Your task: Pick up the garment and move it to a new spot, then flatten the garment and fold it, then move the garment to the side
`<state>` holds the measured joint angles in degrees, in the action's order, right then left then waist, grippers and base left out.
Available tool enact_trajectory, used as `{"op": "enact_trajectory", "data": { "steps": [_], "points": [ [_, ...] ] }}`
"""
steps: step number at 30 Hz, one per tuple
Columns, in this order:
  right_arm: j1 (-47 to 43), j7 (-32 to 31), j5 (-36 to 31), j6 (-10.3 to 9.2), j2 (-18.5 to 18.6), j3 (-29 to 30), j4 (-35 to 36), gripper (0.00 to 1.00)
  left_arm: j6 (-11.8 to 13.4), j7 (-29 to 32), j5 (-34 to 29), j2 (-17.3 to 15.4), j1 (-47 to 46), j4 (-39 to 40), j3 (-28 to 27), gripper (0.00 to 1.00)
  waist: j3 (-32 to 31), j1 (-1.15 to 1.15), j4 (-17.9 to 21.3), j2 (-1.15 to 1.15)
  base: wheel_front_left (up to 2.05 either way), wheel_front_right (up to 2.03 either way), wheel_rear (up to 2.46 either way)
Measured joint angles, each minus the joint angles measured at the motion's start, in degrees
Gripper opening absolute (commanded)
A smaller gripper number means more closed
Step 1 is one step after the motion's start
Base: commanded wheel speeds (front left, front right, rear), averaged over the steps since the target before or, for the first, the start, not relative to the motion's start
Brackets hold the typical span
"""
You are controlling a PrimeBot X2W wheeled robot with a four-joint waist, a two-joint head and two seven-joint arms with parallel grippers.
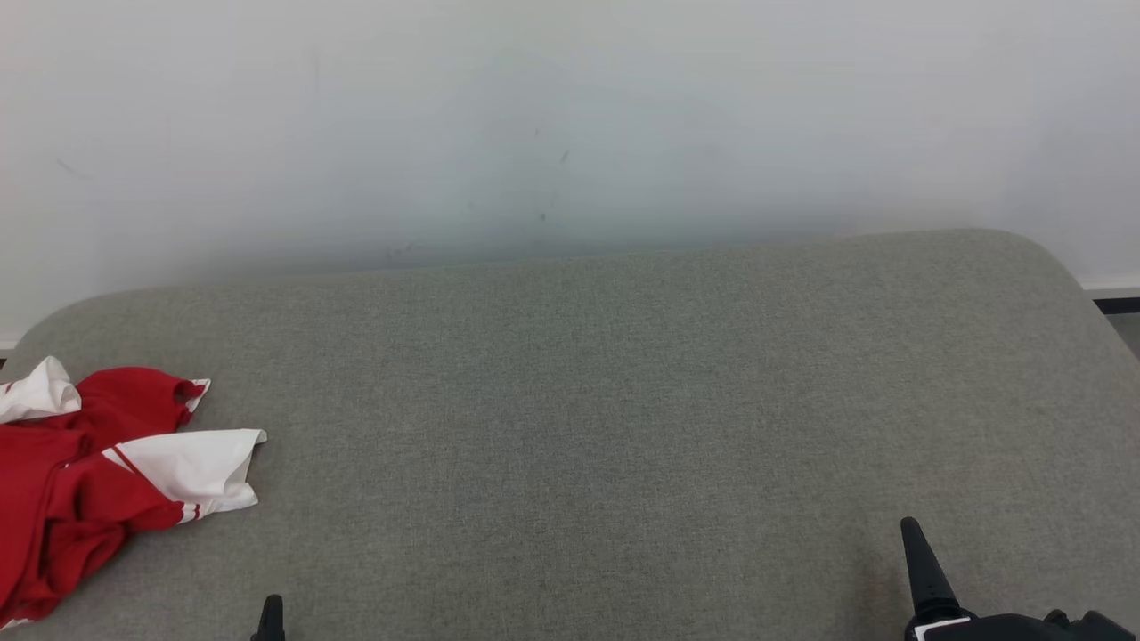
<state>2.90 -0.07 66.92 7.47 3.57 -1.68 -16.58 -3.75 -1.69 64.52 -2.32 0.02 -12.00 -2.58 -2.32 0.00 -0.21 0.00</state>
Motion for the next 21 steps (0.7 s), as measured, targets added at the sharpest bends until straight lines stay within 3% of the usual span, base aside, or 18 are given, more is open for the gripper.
{"op": "enact_trajectory", "data": {
  "steps": [21],
  "points": [
    [-1.31,-1.01,-22.16,0.00,0.36,-3.94,3.50,1.00,2.94,-3.92,-21.80,-0.33,1.05,0.92,2.26,1.00,-1.56,0.00,-0.21,0.00,0.00,0.00,0.00]
  ]
}}
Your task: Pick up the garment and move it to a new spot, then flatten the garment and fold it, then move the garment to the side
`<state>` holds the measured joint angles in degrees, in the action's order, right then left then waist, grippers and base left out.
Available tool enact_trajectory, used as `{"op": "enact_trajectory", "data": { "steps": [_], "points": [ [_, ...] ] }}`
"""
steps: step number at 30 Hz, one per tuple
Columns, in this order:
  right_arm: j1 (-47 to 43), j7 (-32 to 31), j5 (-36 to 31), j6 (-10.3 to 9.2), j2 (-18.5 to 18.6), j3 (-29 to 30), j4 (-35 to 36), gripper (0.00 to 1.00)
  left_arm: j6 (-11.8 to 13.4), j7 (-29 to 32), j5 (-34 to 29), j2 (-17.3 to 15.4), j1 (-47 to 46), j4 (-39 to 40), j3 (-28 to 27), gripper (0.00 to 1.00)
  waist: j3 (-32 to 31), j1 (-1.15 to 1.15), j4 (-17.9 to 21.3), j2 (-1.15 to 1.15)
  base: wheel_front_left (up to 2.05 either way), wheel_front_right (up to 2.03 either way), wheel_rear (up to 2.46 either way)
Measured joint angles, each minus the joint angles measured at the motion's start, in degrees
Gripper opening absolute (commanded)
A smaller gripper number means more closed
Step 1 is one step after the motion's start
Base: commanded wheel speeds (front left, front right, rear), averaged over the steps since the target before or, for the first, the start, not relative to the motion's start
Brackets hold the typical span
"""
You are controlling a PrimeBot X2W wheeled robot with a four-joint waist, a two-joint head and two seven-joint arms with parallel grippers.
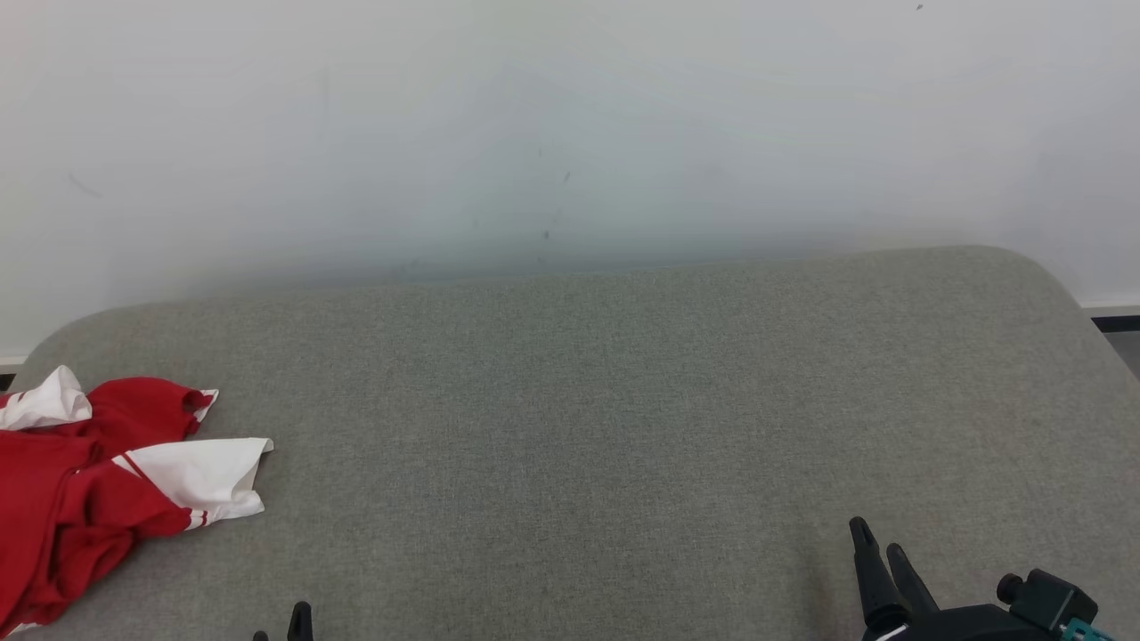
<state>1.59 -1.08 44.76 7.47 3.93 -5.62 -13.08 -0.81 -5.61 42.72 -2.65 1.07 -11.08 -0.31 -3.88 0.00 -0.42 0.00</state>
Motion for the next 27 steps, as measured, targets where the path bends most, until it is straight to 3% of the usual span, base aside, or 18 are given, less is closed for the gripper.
{"op": "enact_trajectory", "data": {
  "steps": [9,27],
  "points": [
    [-0.80,0.05,-6.64,0.00,0.07,-1.36,1.03,1.00,2.42,-1.56,-9.10,-1.67,0.64,0.89,1.04,1.00,-0.77,0.00,0.02,0.00,0.00,0.00,0.00],
    [-2.01,0.73,-18.06,0.00,0.58,-4.15,1.86,1.00,4.54,-4.07,-18.74,-2.55,1.54,2.43,2.09,1.00,-2.11,0.00,0.00,0.00,0.00,0.00,0.00]
  ]
}}
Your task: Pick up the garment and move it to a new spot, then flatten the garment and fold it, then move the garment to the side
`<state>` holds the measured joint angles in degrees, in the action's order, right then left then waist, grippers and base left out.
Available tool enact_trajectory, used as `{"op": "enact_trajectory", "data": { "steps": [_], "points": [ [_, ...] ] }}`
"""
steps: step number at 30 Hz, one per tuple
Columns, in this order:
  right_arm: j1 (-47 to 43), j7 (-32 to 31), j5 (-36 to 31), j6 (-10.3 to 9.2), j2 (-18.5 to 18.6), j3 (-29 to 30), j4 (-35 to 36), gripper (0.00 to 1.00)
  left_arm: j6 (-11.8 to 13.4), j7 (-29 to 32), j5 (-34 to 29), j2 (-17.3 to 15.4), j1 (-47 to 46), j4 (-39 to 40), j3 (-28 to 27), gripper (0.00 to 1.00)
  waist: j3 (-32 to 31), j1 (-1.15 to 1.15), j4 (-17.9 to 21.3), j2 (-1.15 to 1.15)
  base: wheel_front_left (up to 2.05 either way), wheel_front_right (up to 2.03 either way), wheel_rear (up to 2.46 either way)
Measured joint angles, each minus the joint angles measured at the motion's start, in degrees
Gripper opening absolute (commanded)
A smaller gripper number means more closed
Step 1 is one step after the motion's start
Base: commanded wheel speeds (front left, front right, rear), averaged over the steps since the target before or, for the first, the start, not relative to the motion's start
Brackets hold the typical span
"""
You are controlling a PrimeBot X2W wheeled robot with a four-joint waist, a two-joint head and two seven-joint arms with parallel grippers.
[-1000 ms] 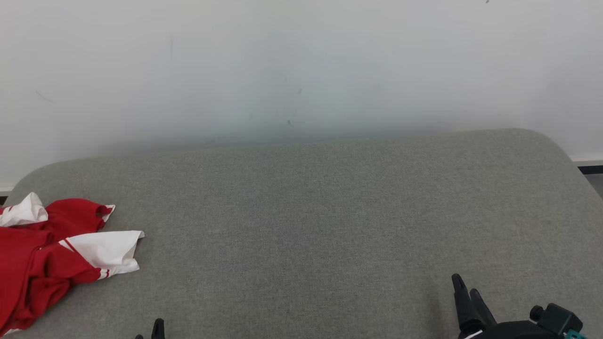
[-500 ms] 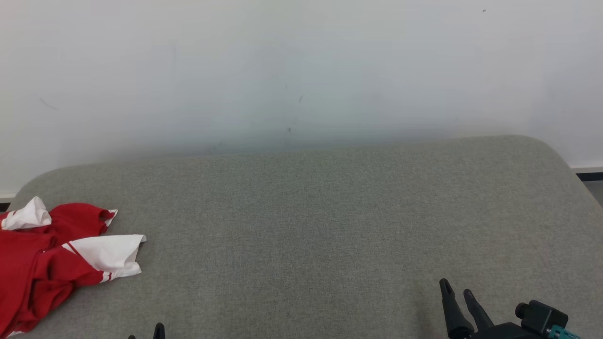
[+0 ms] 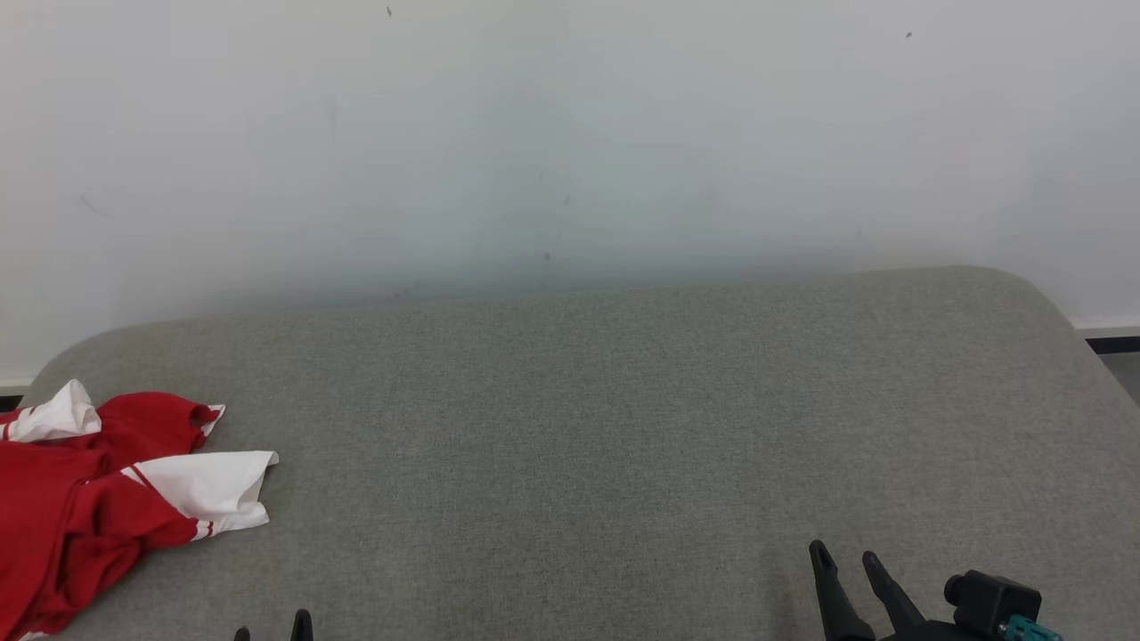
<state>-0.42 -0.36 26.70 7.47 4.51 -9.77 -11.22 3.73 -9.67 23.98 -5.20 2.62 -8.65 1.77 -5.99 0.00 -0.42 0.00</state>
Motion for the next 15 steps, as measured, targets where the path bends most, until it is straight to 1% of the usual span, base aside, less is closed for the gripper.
{"op": "enact_trajectory", "data": {
  "steps": [15],
  "points": [
    [-0.87,0.98,-7.50,0.00,-0.04,-0.71,0.47,1.00,1.99,-1.99,-5.52,0.47,1.26,-0.35,0.55,1.00,-1.29,0.00,0.42,0.00,0.00,0.00,0.00]
  ]
}}
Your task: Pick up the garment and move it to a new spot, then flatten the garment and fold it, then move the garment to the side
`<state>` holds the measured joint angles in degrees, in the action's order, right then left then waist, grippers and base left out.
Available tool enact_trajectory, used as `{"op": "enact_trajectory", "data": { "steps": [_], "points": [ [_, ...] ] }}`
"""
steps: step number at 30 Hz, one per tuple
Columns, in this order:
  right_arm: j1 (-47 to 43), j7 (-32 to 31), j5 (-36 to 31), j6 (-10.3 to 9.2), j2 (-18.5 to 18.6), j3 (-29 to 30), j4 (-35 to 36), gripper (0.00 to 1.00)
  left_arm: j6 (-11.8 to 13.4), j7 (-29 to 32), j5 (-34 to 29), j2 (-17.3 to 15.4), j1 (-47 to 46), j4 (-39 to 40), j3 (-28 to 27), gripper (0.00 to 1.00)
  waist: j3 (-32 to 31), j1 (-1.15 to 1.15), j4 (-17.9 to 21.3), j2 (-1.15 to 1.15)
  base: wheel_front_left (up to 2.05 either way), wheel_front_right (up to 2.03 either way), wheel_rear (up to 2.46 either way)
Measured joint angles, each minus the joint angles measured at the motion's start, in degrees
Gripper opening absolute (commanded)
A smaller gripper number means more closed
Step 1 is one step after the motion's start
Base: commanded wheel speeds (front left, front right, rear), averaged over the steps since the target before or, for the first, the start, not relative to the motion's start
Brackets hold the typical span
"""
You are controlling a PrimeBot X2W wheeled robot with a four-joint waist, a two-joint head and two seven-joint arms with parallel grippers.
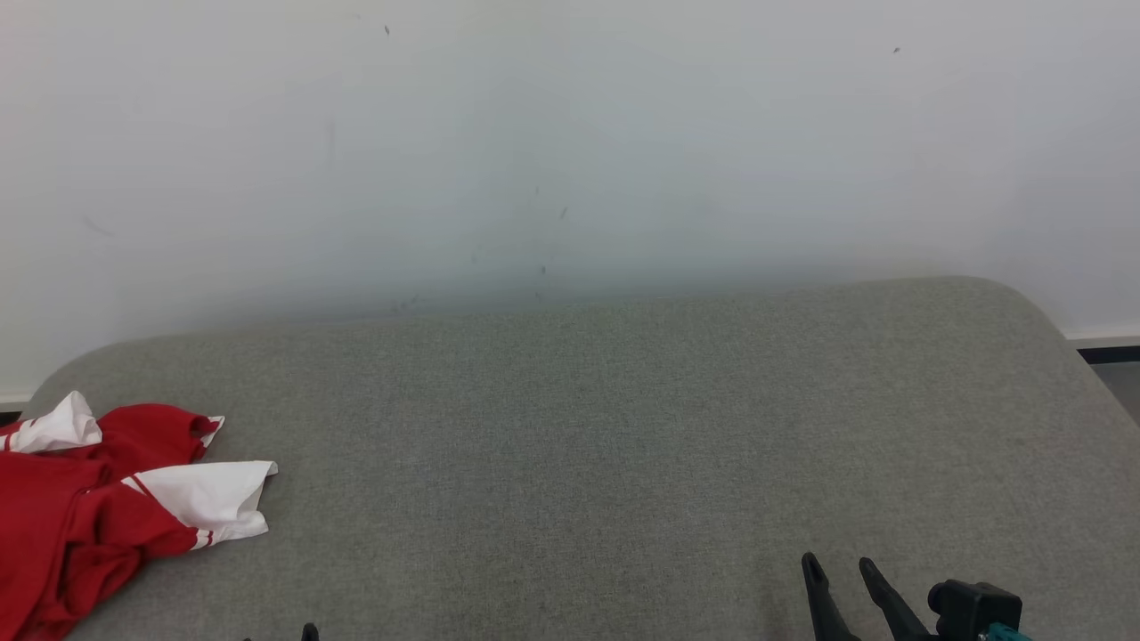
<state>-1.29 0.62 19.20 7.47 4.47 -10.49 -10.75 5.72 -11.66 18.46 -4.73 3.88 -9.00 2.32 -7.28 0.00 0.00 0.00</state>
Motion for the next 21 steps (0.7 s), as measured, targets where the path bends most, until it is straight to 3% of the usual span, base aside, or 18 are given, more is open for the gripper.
{"op": "enact_trajectory", "data": {
  "steps": [21],
  "points": [
    [-1.58,0.93,-9.79,0.00,-0.46,-0.77,0.73,1.00,3.16,-2.36,-7.81,0.32,1.76,0.69,1.51,1.00,-1.37,0.00,-0.02,0.00,0.00,0.00,0.00]
  ]
}}
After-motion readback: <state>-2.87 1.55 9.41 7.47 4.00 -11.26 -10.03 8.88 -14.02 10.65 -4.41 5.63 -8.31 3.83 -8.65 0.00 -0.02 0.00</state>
